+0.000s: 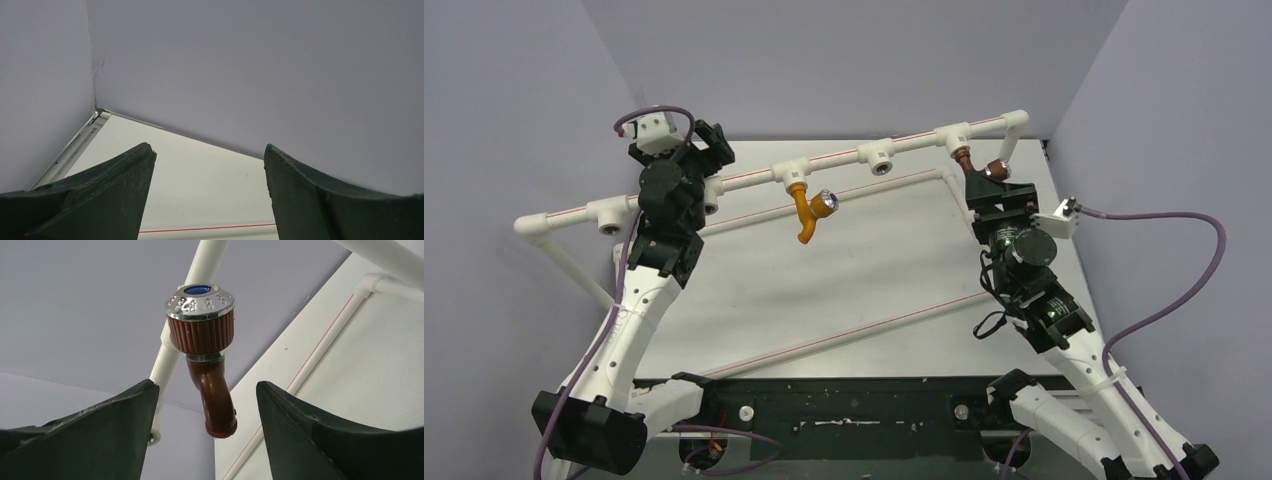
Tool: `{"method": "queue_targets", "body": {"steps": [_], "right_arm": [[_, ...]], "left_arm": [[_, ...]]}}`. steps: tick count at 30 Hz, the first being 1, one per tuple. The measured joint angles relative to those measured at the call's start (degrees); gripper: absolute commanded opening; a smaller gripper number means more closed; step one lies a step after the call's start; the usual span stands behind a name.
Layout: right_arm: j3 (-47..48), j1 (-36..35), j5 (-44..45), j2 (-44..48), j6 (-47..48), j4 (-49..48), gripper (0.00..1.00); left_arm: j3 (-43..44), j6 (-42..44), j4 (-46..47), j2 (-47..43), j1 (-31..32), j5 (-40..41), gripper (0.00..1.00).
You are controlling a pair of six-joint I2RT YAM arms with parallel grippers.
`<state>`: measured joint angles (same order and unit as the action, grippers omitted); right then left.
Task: Install the water faucets
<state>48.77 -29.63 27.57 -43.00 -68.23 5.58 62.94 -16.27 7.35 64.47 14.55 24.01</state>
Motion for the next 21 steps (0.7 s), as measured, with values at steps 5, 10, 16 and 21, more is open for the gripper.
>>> {"method": "queue_targets", "body": {"steps": [5, 10, 16, 21], "right_arm": [[-0.1, 0.0, -0.2, -3.0, 0.0, -2.8, 0.55], [-1.9, 0.8, -1.0, -3.3, -1.7, -6.8, 0.38], [-4.5, 1.9, -2.2, -3.0, -7.3, -11.6, 0.0], [-8.3, 2.7, -3.8, -2.5, -14.1, -17.1, 0.0]], "left_arm": [[0.0, 0.0, 0.0, 0.0, 0.0, 0.0, 0.77], [0.0, 0.0, 0.0, 0.0, 0.0, 0.0, 0.78], [0.0, 0.0, 0.0, -0.1, 0.0, -0.3, 0.78], [0.0, 0.0, 0.0, -0.1, 0.0, -0.3, 0.78]]}}
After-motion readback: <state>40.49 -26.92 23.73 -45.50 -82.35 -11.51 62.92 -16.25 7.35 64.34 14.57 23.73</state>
